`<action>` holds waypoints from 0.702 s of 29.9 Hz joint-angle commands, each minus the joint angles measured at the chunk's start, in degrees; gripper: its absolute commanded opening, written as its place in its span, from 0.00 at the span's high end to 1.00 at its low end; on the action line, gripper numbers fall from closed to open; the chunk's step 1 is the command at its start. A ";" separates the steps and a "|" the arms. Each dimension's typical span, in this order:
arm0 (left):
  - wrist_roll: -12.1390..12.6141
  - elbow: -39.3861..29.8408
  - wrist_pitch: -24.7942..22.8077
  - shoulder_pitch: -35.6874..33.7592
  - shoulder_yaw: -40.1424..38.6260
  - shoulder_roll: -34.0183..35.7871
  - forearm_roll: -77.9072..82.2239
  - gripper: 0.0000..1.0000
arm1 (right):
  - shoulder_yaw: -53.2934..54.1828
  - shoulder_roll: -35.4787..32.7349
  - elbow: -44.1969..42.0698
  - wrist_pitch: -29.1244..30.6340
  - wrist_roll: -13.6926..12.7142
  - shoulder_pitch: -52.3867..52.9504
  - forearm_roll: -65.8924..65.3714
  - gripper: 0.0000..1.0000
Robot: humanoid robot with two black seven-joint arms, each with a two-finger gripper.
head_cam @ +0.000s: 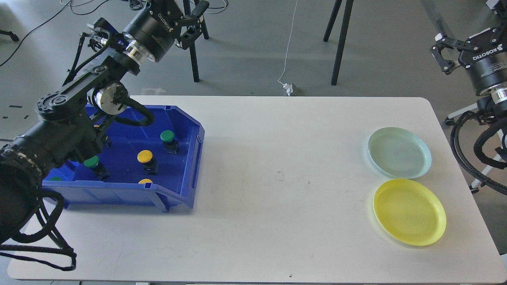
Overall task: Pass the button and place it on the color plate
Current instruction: 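Move the left gripper down into the blue bin over a yellow button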
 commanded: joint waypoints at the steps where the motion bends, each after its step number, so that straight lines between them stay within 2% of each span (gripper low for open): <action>1: 0.00 -0.30 -0.08 2.19 0.07 0.10 -0.56 0.00 | -0.02 2.33 -1.10 0.01 0.01 1.13 0.10 0.00; 6: 0.00 0.49 -0.08 2.38 -0.81 0.53 -1.70 0.00 | -0.02 3.13 -1.19 0.01 0.01 1.04 0.01 0.00; 9: 0.00 2.34 -0.08 2.73 -4.93 1.76 -2.93 0.00 | 0.16 3.05 -1.10 0.01 0.01 0.87 0.01 0.00; 12: 0.00 1.38 -0.08 3.17 -9.23 1.77 -3.72 0.00 | 0.69 2.52 -1.01 0.01 0.01 0.60 0.10 0.00; 17: 0.00 -11.43 -0.08 9.93 -22.95 2.03 -4.16 0.00 | 0.51 2.26 -1.28 0.01 0.10 0.25 0.10 0.00; 21: 0.00 -23.48 -0.08 9.76 -20.78 9.39 2.76 0.00 | 0.25 2.26 -1.28 0.01 0.10 0.16 0.10 0.00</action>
